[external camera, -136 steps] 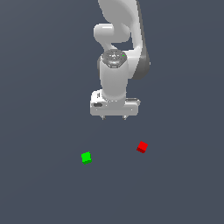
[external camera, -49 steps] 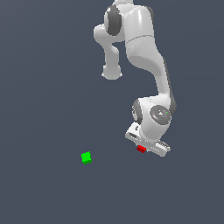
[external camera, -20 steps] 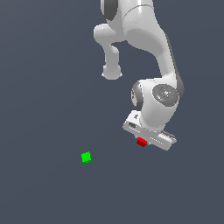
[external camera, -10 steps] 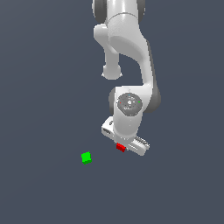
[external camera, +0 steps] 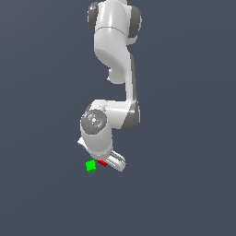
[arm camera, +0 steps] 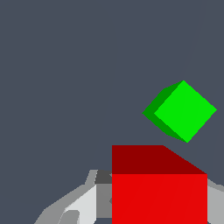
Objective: Stack the red cube on top of the green cube.
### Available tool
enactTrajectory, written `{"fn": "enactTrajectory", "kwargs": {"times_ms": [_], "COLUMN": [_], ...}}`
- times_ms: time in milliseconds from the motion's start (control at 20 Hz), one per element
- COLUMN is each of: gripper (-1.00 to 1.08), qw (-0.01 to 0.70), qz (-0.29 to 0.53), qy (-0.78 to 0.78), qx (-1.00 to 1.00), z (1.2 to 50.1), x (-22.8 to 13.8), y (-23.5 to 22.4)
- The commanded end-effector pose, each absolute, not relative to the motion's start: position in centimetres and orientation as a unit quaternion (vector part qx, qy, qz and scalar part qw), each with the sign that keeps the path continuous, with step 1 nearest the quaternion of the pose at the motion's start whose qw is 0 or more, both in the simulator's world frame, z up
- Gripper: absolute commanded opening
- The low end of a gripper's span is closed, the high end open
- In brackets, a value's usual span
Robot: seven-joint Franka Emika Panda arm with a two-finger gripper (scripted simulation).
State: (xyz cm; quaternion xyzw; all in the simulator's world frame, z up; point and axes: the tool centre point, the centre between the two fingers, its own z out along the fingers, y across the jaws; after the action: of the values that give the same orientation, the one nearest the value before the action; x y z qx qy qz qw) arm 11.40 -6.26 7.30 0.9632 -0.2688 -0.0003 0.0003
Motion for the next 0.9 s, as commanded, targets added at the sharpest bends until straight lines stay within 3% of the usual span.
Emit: {"fn": "enactTrajectory", "kwargs": {"times_ms": [0, 700, 750, 850], "gripper": [-1.00, -1.00, 1.00, 1.00], "qw": [0.000, 0.000, 0.000, 0.000], "qz": [0.000, 0.000, 0.000, 0.000], "qy": [-0.268, -0.268, -0.268, -0.268], "qx": [0.963, 0.963, 0.963, 0.963], "z": [6.9, 6.0, 6.0, 6.0], "x": [11.9, 13.0, 13.0, 13.0], "y": [-8.5, -12.6, -12.6, -12.6]}}
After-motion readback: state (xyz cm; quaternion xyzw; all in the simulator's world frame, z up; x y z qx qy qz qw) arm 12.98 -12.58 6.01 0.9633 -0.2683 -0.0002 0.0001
